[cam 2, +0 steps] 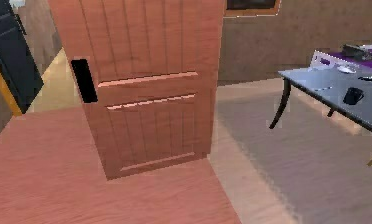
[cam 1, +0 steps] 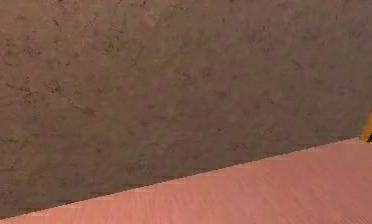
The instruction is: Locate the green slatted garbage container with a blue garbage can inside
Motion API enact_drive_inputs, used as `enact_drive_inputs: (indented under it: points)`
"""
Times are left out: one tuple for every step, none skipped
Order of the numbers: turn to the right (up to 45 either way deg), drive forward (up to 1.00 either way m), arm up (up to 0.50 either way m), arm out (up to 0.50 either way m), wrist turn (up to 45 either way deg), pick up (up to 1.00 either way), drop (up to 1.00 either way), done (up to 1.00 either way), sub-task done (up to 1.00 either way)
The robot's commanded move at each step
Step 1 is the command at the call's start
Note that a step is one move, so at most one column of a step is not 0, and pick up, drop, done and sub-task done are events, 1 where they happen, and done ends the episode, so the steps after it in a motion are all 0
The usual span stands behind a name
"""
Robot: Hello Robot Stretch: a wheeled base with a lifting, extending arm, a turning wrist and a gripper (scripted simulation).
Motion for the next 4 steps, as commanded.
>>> enact_drive_inputs:
  points:
    - [-18.0, 0.0, 0.0, 0.0, 0.0, 0.0, 0.0, 0.0, 0.0]
    - [0.0, 0.3, 0.0, 0.0, 0.0, 0.0, 0.0, 0.0, 0.0]
    - [27.0, 0.0, 0.0, 0.0, 0.0, 0.0, 0.0, 0.0, 0.0]
    - [3.0, 0.0, 0.0, 0.0, 0.0, 0.0, 0.0, 0.0, 0.0]
